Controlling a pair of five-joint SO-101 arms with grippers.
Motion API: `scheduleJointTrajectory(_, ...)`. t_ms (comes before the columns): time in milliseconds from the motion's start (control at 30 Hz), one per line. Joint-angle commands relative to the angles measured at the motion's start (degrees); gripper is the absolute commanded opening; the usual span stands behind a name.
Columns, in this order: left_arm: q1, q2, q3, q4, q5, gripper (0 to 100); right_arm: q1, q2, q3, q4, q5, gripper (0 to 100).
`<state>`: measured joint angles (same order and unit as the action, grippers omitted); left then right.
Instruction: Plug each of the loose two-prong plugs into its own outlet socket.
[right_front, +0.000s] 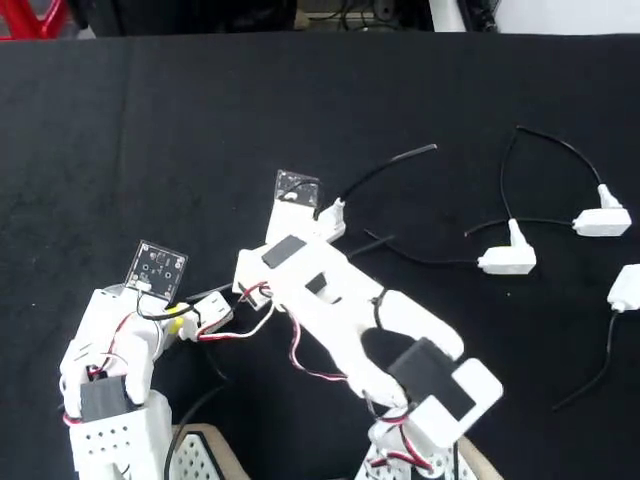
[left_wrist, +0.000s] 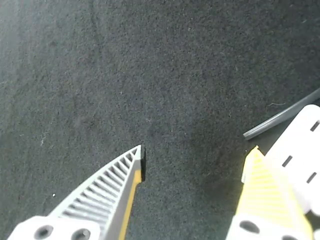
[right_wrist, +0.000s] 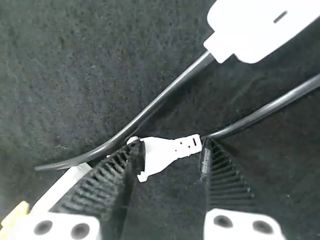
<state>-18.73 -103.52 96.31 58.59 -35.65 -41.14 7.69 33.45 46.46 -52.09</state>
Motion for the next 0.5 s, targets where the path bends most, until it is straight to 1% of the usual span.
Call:
scheduleJointTrajectory(0,0.22,-0.26,1.10,0.70,-0.53,32,-2.20,3.47,-1.63,-0.62,-0.44,18.5)
scheduleJointTrajectory(167,0.22,-0.26,1.10,0.70,-0.44,32,-2.64,3.74,-2.24,-0.53,-0.44,18.8)
scheduleJointTrajectory(300,0.22,-0.26,1.10,0.70,-0.44,32,-5.98,3.74,-2.95,1.05,-0.44,18.8)
scheduleJointTrajectory(467,0.22,-0.26,1.10,0.70,-0.35,32,-5.89,3.82,-2.86,0.97,-0.18,18.8)
